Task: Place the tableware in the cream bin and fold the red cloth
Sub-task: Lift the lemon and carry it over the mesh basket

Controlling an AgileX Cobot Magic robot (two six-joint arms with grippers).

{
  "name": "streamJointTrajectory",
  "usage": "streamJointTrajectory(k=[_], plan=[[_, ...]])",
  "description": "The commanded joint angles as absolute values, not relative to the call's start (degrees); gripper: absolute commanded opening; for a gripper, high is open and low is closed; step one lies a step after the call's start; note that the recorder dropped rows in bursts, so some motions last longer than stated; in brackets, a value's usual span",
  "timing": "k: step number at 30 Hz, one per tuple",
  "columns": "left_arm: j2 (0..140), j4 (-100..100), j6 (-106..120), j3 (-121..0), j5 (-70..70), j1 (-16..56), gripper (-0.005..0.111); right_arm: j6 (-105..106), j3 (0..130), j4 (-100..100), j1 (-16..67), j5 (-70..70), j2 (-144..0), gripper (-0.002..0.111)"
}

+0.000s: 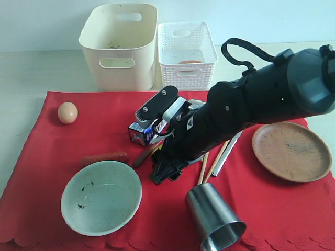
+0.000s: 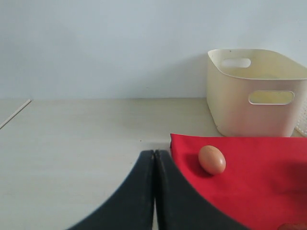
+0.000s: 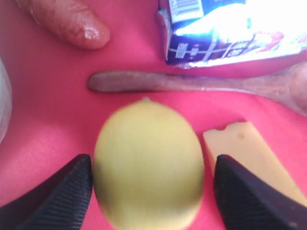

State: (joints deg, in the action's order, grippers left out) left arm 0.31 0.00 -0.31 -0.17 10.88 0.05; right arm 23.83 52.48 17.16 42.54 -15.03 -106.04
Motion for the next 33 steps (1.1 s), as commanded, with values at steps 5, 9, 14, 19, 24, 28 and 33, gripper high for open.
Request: streamJointTrajectory(k=[5, 9, 14, 19, 24, 28, 33], plan=[[0.0, 0.0, -0.68, 0.0, 10.75, -0.15, 0.002, 24.02, 52.62, 17.65, 42.64, -10.96, -107.91, 0.068], [0.0, 0.0, -0.68, 0.0, 10.75, -0.15, 0.002, 24.56, 52.62, 17.29, 42.64, -10.62, -109.39, 0.054], [0.0, 0.0, -0.68, 0.0, 10.75, -0.15, 0.002, 23.94, 52.62, 17.64, 42.64, -10.79, -105.4, 0.008], [0.0, 0.0, -0.68, 0.0, 10.75, -0.15, 0.002, 23.94, 52.62, 17.64, 42.64, -10.92, -97.63, 0.0], [0.0, 0.0, -0.68, 0.0, 10.75, -0.15, 0.002, 23.94, 52.62, 16.5, 41.77, -7.98, -92.78, 0.0], [0.0, 0.0, -0.68, 0.0, 10.75, -0.15, 0.002, 23.94, 54.26, 16.61, 39.17, -5.94, -92.31, 0.0], [0.0, 0.0, -0.68, 0.0, 10.75, -0.15, 0.002, 23.78, 56.74, 17.02, 35.91, -3.25, -92.54, 0.0]])
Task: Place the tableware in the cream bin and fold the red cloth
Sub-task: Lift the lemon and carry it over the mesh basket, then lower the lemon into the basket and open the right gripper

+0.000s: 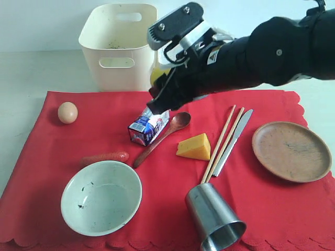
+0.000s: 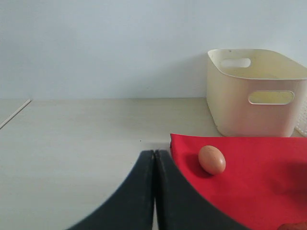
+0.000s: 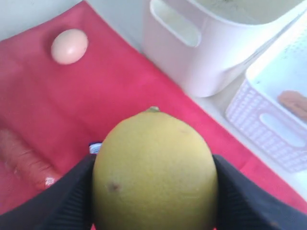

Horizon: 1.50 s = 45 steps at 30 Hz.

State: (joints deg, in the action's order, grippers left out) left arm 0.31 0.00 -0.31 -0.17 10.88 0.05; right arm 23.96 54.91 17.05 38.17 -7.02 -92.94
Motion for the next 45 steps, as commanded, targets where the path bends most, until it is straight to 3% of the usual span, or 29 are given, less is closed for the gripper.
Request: streamJointTrajectory(k=[1, 20, 32, 45], plan=[[0.0, 0.0, -0.68, 0.0, 10.75, -0.15, 0.002, 23.78, 57.15, 17.02, 35.29, -2.53, -92.7, 0.0], [0.0, 0.0, -0.68, 0.0, 10.75, -0.15, 0.002, 24.0, 69.78, 17.62, 26.11, 9.4, -107.28, 0.0], [0.0, 0.0, -0.68, 0.0, 10.75, -0.15, 0.002, 24.03, 81.34, 17.99, 25.19, 13.16, -121.11, 0.0], [0.0, 0.0, -0.68, 0.0, 10.75, -0.15, 0.002, 24.03, 85.03, 28.41, 23.57, 14.42, -127.33, 0.004]])
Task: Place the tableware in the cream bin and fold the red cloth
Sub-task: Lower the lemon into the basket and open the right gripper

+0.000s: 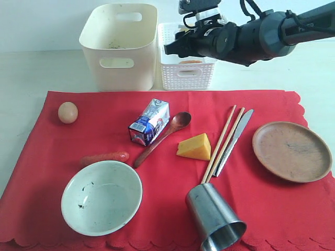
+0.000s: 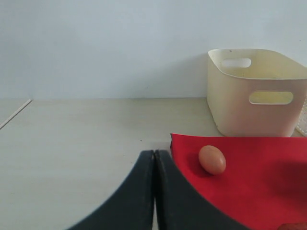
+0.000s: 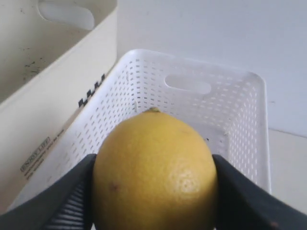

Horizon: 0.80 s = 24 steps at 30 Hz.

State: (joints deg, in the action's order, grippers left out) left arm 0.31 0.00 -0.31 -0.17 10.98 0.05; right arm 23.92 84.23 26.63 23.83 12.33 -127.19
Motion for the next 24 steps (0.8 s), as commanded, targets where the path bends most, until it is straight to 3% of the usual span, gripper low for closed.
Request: streamJointTrajectory(k=[1, 8, 11, 16, 24], plan=[[0.0, 0.0, -0.68, 0.0, 10.75, -0.15, 0.002, 24.03, 85.03, 28.41, 23.57, 14.42, -127.33, 0.007], [0.0, 0.0, -0.68, 0.0, 10.75, -0.15, 0.002, 23.95, 85.03, 28.39, 23.57, 14.04, -128.01, 0.05], [0.0, 0.0, -0.68, 0.0, 10.75, -0.15, 0.002, 23.95, 85.03, 28.33, 23.57, 13.92, -128.01, 0.062], [0.0, 0.0, -0.68, 0.0, 10.75, -0.15, 0.002, 23.95, 85.03, 28.27, 23.57, 13.92, -128.01, 0.071], [0.0, 0.0, -0.68, 0.0, 10.75, -0.15, 0.002, 23.95, 85.03, 28.42, 23.57, 12.37, -127.89, 0.072]])
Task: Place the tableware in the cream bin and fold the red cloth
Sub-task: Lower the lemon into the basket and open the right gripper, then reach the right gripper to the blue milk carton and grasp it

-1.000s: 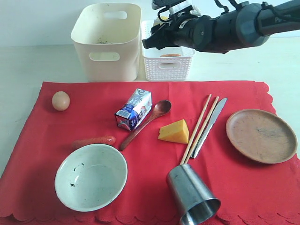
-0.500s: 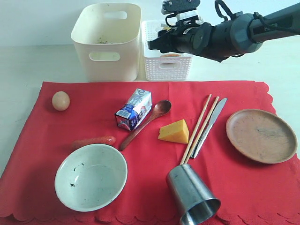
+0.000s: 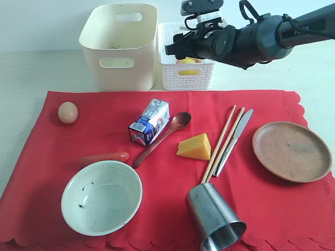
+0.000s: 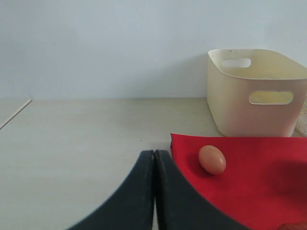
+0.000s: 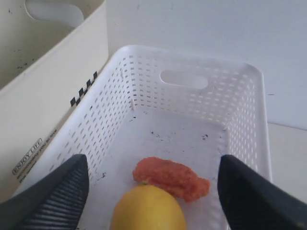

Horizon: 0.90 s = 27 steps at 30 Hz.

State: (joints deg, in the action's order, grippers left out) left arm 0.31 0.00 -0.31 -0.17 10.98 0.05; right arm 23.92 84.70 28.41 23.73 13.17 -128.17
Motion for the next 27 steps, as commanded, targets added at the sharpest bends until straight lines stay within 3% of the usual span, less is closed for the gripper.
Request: streamJointTrajectory(k=[1, 12, 20, 27], plan=[[0.0, 0.0, -0.68, 0.0, 10.75, -0.15, 0.002, 23.95, 85.03, 28.41, 23.57, 11.3, -127.65, 0.072], [0.0, 0.0, -0.68, 0.0, 10.75, -0.15, 0.002, 31.35, 85.03, 28.26, 23.57, -3.69, -120.76, 0.068], [0.0, 0.0, -0.68, 0.0, 10.75, -0.15, 0.002, 35.9, 85.03, 21.03, 23.99, -16.87, -114.68, 0.04], [0.0, 0.0, -0.68, 0.0, 10.75, -0.15, 0.002, 46.26, 85.03, 20.71, 24.12, -27.97, -112.98, 0.006]])
